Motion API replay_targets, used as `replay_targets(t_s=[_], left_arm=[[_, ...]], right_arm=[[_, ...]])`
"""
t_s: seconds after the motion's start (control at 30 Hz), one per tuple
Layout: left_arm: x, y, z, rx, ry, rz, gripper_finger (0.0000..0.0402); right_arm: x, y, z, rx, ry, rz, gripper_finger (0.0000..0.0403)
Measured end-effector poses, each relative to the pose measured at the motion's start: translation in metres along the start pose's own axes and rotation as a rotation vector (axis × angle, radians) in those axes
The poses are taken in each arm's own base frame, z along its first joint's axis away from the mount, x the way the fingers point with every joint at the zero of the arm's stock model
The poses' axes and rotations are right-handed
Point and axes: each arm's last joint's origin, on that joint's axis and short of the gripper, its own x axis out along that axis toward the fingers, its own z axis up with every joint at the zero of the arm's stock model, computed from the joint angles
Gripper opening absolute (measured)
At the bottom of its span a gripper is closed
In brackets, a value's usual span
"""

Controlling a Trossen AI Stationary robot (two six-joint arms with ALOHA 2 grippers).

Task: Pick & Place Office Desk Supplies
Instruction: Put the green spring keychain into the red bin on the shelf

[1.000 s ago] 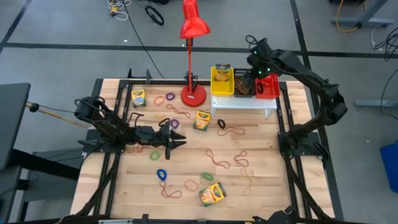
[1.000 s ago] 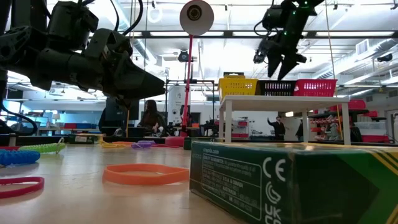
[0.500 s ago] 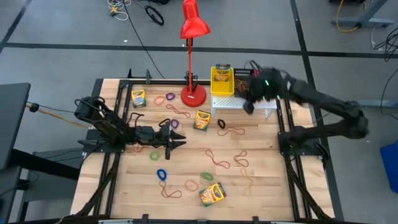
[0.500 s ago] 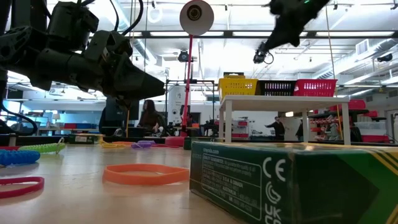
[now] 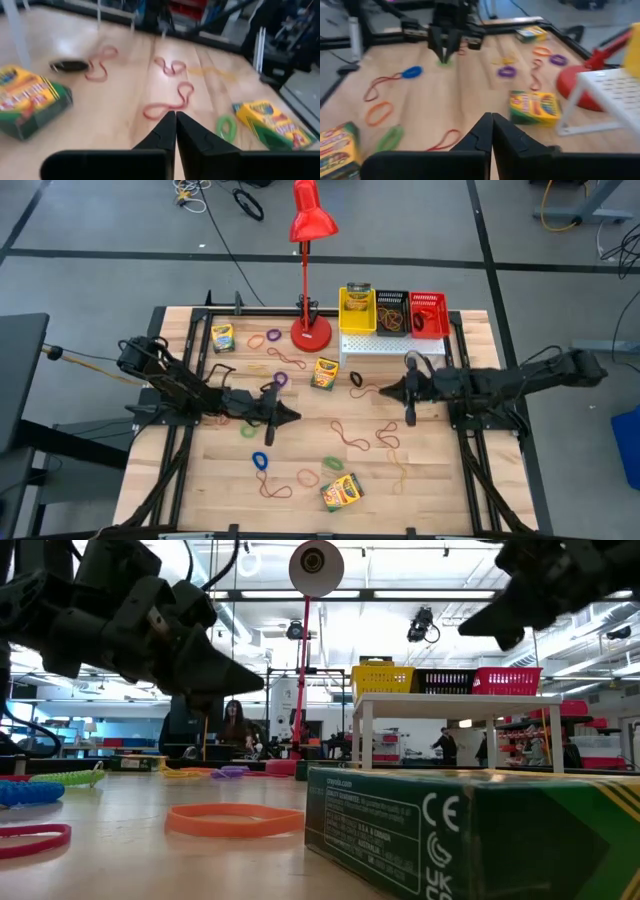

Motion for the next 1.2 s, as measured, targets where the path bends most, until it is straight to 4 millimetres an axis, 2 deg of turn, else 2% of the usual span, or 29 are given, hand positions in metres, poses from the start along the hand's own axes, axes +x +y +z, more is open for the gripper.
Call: replay_targets(t_s=[0.13,0.3,0.5,0.63,0.73,1.0,1.2], left_arm=[[0.006,-0.013,-0.001,-0.026,0.11,0.031,0.0011],[0.012,-0.029,0.008,-0.049,0.25,0.086,0.0031],[0.017,-0.037,0.032,-0.088,0.321,0.175,0.0062],[0.017,-0.037,0.05,-0.121,0.347,0.212,0.0077],[0.013,-0.037,0.054,-0.118,0.417,0.244,0.0084],[-0.001,-0.035,0.039,-0.234,0.668,0.288,0.0105],[-0.018,-0.04,0.026,-0.262,0.832,0.366,0.0137]], right_arm=[[0.003,0.008,-0.018,0.004,-0.087,0.056,0.0011],[0.0,0.011,-0.042,0.012,-0.184,0.019,0.0004],[-0.007,0.01,-0.07,0.047,-0.253,-0.032,0.001],[-0.007,0.01,-0.074,0.074,-0.227,-0.045,0.0011],[-0.007,0.01,-0.073,0.078,-0.234,-0.044,0.0011],[-0.007,0.01,-0.074,0.077,-0.229,-0.046,0.0011],[-0.007,0.01,-0.074,0.075,-0.226,-0.046,0.0011]])
